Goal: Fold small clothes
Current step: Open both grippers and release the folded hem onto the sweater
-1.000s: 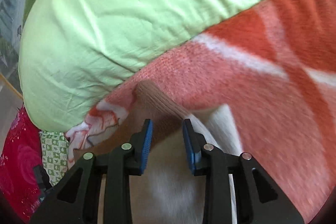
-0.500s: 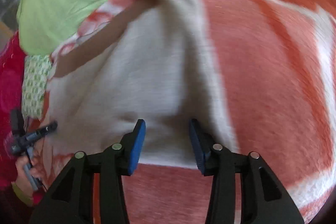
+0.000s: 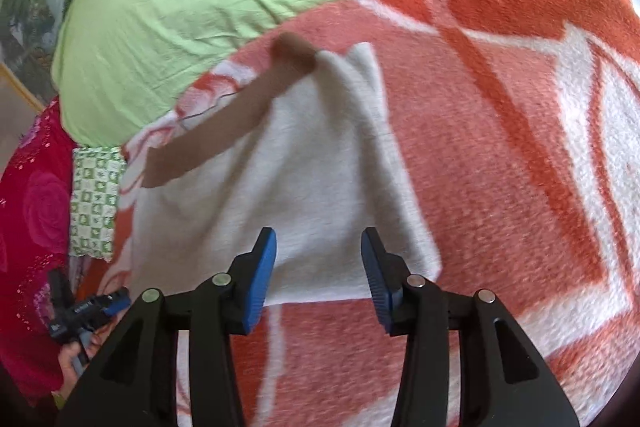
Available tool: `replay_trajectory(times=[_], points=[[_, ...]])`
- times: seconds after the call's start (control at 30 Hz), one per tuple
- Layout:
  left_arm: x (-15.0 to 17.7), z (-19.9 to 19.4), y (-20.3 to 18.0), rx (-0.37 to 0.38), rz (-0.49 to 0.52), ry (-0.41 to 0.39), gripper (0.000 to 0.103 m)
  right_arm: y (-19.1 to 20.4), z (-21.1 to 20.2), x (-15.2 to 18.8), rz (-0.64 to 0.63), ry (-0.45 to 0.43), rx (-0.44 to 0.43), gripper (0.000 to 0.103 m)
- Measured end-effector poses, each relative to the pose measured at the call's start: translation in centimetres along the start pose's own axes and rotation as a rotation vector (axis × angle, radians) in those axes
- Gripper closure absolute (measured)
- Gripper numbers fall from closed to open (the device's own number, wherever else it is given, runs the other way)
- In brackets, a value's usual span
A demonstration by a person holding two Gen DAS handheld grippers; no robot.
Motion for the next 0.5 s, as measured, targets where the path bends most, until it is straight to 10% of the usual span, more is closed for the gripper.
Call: replay_trajectory(times=[0.5], points=[[-1.2, 4.1, -0.7, 0.084, -0.258, 0.02, 0.034, 4.1, 2.3, 2.9, -0.028, 0.081, -0.095, 0.051]])
Point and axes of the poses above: each gripper's, at about its wrist camera, not at the fingertips, and z roughly the way its jaws point, y to its left, x to its underside, the point moved 3 cm from there along z, roughly the way its jaws point, and after that the axes turned 7 degrees about -z, right-handed, at the moved point
